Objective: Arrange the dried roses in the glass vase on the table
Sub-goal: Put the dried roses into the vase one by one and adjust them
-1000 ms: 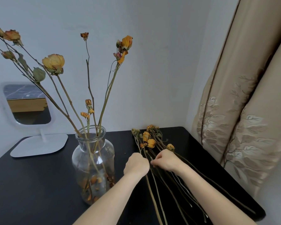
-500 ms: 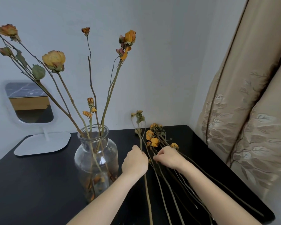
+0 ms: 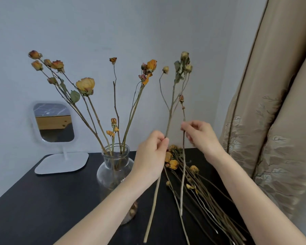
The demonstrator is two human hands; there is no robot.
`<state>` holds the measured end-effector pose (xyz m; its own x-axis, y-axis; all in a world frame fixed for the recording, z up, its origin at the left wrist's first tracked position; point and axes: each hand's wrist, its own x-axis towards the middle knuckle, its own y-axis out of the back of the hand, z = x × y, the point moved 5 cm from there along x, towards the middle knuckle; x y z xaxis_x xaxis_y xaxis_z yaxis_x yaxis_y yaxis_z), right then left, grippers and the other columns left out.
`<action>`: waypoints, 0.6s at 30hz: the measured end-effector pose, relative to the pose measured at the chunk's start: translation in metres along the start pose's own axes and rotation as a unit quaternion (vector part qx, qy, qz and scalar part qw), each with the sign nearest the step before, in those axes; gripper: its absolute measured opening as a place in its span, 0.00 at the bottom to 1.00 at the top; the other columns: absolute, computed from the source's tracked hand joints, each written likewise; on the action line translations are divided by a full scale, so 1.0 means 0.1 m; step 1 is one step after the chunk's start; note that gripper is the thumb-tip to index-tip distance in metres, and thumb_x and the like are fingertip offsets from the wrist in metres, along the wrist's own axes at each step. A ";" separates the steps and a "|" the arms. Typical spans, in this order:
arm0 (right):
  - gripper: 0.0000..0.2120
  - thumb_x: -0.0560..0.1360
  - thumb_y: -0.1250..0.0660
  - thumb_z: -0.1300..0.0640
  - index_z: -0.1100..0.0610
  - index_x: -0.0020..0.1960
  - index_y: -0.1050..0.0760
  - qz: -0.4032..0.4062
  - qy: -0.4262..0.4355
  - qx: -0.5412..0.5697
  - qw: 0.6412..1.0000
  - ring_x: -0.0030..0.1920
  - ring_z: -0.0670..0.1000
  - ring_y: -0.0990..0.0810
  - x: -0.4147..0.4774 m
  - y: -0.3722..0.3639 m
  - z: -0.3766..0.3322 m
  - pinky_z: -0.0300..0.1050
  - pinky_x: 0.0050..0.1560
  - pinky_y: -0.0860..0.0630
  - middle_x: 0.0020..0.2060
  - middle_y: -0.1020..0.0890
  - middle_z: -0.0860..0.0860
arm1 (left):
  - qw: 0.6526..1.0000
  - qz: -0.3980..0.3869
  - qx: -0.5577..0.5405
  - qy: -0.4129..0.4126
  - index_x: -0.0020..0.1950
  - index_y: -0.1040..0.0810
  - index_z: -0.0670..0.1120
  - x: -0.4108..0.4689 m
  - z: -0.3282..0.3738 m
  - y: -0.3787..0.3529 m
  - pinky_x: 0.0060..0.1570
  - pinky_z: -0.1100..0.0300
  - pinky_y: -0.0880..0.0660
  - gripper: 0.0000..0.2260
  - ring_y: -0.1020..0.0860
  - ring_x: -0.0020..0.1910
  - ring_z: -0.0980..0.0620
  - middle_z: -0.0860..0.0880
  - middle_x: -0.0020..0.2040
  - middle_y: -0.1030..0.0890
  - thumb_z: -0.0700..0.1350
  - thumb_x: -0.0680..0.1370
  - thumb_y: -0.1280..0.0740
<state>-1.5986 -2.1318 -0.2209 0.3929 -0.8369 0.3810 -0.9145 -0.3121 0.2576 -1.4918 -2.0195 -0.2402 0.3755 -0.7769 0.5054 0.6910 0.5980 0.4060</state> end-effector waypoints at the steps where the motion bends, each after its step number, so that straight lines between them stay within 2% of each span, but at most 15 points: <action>1: 0.10 0.78 0.38 0.53 0.57 0.42 0.23 0.003 0.008 0.021 1.000 0.27 0.44 0.32 -0.02 0.01 -0.11 0.33 0.28 0.34 0.27 0.29 0.47 | 1.000 0.007 -0.022 -0.015 0.42 0.30 0.50 0.01 0.11 0.11 0.29 0.66 0.37 0.07 0.34 0.26 0.58 0.53 0.28 0.31 0.46 0.80 0.42; 4: 0.10 0.78 0.39 0.54 0.58 0.43 0.24 -0.001 0.041 0.079 0.996 0.27 0.44 0.33 -0.05 0.01 -0.46 0.33 0.26 0.36 0.28 0.29 0.49 | 0.996 0.041 -0.069 -0.044 0.44 0.28 0.48 0.03 0.39 0.49 0.25 0.65 0.35 0.06 0.35 0.22 0.59 0.53 0.25 0.32 0.45 0.80 0.42; 7: 0.11 0.79 0.40 0.54 0.56 0.42 0.25 0.002 0.084 0.115 0.990 0.26 0.43 0.33 -0.06 -0.03 -0.80 0.33 0.27 0.36 0.28 0.29 0.48 | 0.988 0.096 -0.103 -0.057 0.44 0.27 0.47 0.08 0.62 0.93 0.20 0.70 0.38 0.06 0.36 0.20 0.60 0.53 0.26 0.32 0.44 0.80 0.41; 10: 0.11 0.79 0.40 0.54 0.55 0.40 0.25 0.017 0.117 0.150 0.982 0.25 0.42 0.33 -0.03 -0.08 -1.08 0.32 0.25 0.36 0.27 0.29 0.46 | 0.979 0.142 -0.126 -0.073 0.43 0.26 0.48 0.14 0.81 1.31 0.18 0.70 0.41 0.06 0.37 0.19 0.60 0.54 0.26 0.30 0.43 0.80 0.40; 14: 0.10 0.79 0.41 0.55 0.57 0.41 0.27 0.019 0.144 0.177 0.974 0.23 0.41 0.34 0.01 -0.20 -1.35 0.32 0.25 0.36 0.27 0.29 0.46 | 0.970 0.185 -0.124 -0.093 0.42 0.27 0.49 0.24 0.98 1.66 0.19 0.69 0.41 0.08 0.37 0.17 0.60 0.56 0.23 0.27 0.42 0.80 0.41; 18: 0.11 0.80 0.41 0.57 0.56 0.39 0.28 0.015 0.156 0.206 0.966 0.21 0.39 0.32 0.02 -0.33 -1.47 0.29 0.24 0.36 0.28 0.29 0.48 | 0.970 0.199 -0.103 -0.093 0.41 0.27 0.50 0.33 1.00 1.77 0.18 0.68 0.41 0.09 0.38 0.17 0.59 0.54 0.28 0.25 0.43 0.80 0.41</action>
<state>-1.5539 -2.0567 -0.0978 0.3158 -0.6921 0.6490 -0.8614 -0.4959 -0.1097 -1.4185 -1.9193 -0.0759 0.5328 -0.4316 0.7279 0.6304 0.7763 -0.0012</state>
